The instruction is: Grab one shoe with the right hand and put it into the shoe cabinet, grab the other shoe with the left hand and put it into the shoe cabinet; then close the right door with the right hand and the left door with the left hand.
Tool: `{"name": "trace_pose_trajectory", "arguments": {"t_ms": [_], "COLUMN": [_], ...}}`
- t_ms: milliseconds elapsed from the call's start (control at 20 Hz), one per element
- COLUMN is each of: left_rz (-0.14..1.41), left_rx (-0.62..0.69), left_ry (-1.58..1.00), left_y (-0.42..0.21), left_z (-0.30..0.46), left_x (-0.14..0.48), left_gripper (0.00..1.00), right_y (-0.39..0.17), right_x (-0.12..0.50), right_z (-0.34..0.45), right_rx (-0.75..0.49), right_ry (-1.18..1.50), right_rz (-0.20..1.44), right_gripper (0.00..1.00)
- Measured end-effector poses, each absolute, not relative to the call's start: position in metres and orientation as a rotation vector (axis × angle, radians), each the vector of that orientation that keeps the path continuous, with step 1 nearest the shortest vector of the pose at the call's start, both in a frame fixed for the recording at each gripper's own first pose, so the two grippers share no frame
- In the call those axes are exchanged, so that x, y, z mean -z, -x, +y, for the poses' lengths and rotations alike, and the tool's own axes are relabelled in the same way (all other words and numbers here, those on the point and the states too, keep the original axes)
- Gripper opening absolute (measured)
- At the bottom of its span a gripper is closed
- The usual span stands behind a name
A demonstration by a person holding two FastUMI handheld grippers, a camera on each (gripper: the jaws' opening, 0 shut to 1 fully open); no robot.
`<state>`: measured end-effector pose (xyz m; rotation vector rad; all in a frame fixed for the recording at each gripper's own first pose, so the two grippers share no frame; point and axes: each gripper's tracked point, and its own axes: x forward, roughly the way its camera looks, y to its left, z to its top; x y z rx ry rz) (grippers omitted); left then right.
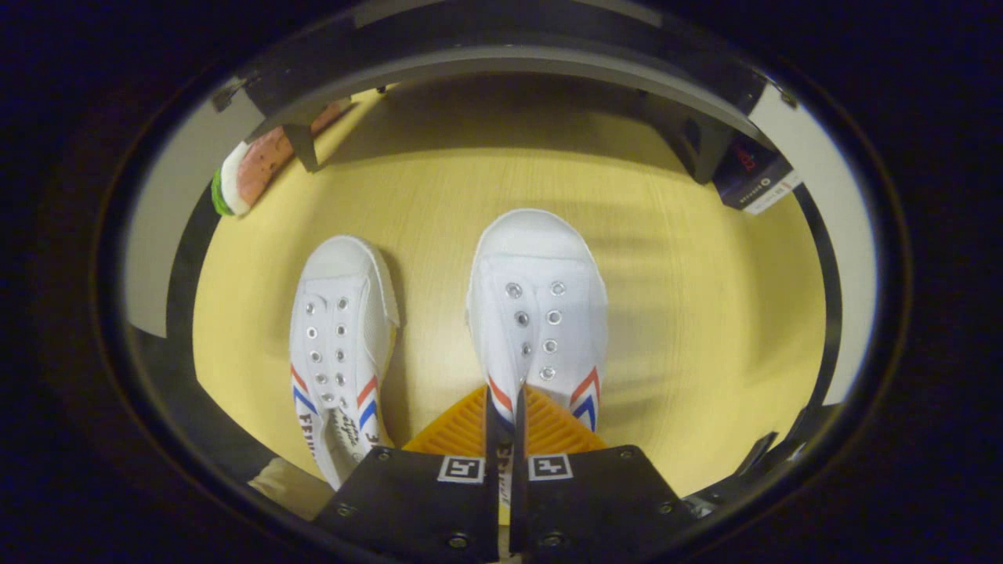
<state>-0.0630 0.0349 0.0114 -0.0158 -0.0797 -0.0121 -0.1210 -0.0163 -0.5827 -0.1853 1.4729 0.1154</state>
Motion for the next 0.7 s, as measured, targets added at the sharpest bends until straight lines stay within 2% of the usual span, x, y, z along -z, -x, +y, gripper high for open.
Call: {"name": "trace_pose_trajectory", "arguments": {"t_ms": [400, 700], "left_rz": [-0.086, -0.094], "left_rx": [0.043, 0.056], "left_ry": [0.02, 0.019], "left_y": [0.059, 0.052], "left_z": [0.033, 0.029], "left_x": [-0.013, -0.015], "left_gripper": [0.94, 0.94], "right_y": [0.109, 0.077], "right_x": [0.521, 0.423], "right_z": [-0.007, 0.014], "right_rx": [-0.1, -0.16], "right_ry": [-0.106, -0.216], "right_rz": [1.382, 1.202], "right_gripper": [0.06, 0.06]}}
